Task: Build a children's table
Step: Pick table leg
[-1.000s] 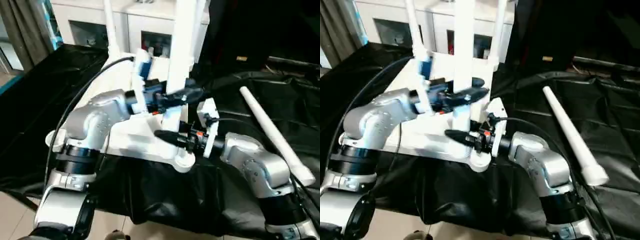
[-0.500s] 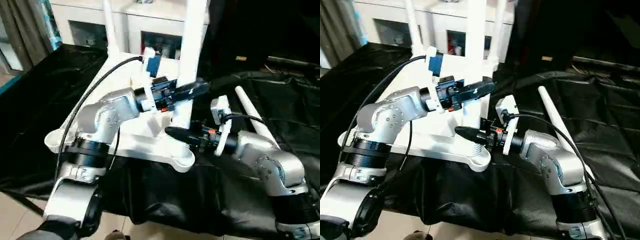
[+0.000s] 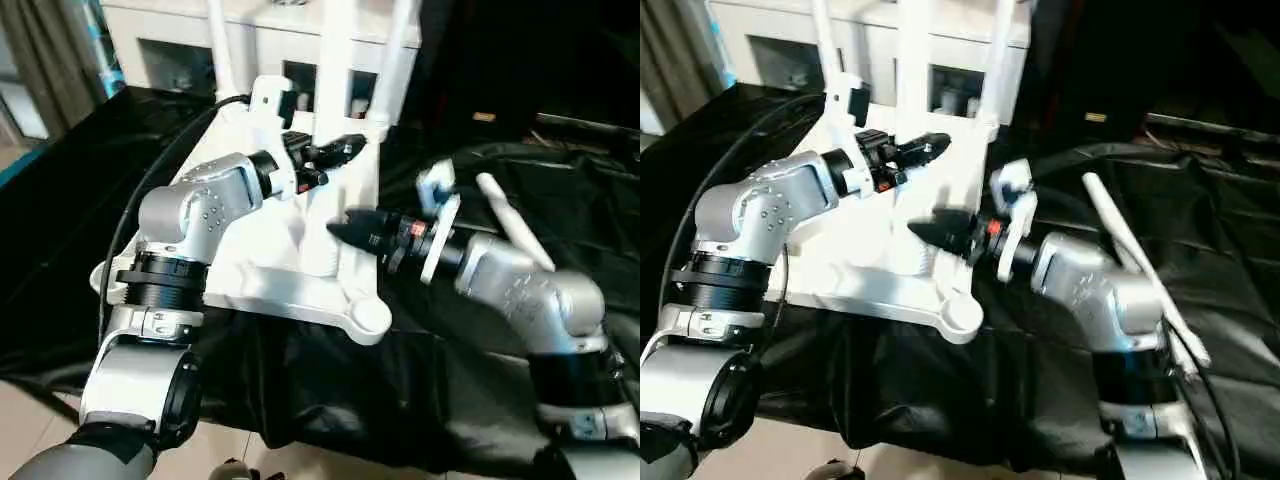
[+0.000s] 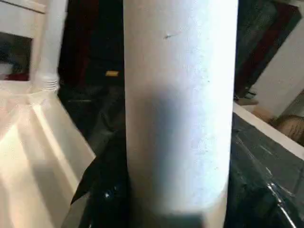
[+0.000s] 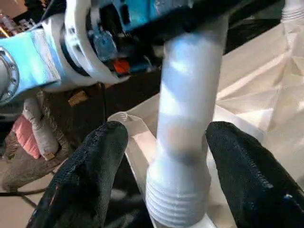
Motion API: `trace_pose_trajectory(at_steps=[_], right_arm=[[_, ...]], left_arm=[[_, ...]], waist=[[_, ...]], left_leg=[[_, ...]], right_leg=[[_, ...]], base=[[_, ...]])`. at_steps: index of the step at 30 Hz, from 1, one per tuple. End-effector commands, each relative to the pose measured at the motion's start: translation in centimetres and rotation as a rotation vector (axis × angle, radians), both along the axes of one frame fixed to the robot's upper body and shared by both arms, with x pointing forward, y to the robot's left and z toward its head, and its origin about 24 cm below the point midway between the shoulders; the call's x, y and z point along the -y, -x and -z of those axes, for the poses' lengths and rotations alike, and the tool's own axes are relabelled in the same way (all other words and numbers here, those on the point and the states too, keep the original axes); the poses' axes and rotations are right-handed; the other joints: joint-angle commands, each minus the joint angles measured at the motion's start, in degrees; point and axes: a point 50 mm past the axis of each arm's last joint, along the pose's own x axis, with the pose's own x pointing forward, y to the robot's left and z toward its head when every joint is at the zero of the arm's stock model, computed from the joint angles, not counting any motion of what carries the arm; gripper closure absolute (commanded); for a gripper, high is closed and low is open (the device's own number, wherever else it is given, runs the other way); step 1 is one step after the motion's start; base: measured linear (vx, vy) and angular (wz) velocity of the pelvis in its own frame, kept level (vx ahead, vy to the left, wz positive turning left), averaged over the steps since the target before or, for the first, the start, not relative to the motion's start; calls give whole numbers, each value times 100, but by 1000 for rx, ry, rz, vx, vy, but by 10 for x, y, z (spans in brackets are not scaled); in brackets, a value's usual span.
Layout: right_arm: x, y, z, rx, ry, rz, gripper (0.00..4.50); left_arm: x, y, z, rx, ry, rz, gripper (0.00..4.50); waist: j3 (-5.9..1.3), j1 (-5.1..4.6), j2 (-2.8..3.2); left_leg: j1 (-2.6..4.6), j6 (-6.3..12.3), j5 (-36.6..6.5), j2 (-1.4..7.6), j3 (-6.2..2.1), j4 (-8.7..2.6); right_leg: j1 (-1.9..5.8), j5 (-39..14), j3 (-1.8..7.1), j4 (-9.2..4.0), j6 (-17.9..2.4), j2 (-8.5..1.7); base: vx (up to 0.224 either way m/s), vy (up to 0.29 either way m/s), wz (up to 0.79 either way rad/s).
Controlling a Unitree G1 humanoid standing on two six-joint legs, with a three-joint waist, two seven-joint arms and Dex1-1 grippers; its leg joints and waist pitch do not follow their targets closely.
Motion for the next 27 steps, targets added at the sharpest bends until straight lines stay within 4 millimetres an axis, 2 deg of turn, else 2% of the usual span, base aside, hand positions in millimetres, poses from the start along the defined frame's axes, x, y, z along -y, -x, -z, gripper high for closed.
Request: trace_pose_trajectory(at_steps=[1,5,7,9,16,22,23,26,27], right_arm=[[3,-4,0,-52,15,33,139],[0,-7,-1,-93,8,29,139],[-2,-8,-1,-97,24,28,139],[-3,-9,-1,-93,43,35,139],[-8,-18,-1,-98,93,83,139],[-17,-18,3,-103,120,75,139],[-20,-17,6,-106,133,68,156],[-23,-15,10,-120,144,59,156],[-25,-15,11,-120,148,50,170]], left_arm=[[9,2,-13,40,-3,25,262],[12,3,-13,45,-11,30,262],[13,4,-14,47,-11,35,262],[15,4,-14,54,-15,42,262],[25,8,-14,81,-51,53,262],[29,10,-15,91,-51,54,262],[30,10,-15,92,-47,50,262],[31,10,-16,93,-39,48,262],[31,11,-17,93,-34,48,262]], waist=[[-439,15,-33],[-428,33,-35],[-431,38,-16],[-433,36,-29],[-438,22,-28],[-435,19,-21],[-436,17,-19],[-437,16,-17],[-435,15,-15]], left_leg=[[167,-95,-715,75,-31,-349],[169,-208,-888,79,-36,-366],[165,-257,-918,80,-43,-370],[160,-275,-899,76,-45,-372],[150,-282,-772,74,-41,-365],[157,-309,-841,76,-46,-372],[157,-315,-847,78,-47,-374],[156,-321,-844,75,-44,-370],[156,-328,-876,74,-44,-372]], right_leg=[[274,-222,152,-344,-1211,-208],[271,-524,152,-370,-1150,-226],[273,-575,155,-374,-1066,-232],[277,-546,153,-372,-1036,-229],[283,-351,152,-352,-1069,-223],[276,-428,152,-362,-1020,-219],[277,-423,151,-360,-1027,-222],[277,-377,153,-359,-1036,-219],[277,-403,152,-363,-1033,-217]], base=[[0,0,0],[0,0,0],[0,0,0],[0,0,0],[0,0,0],[0,0,0],[0,0,0],[0,0,0],[0,0,0]])
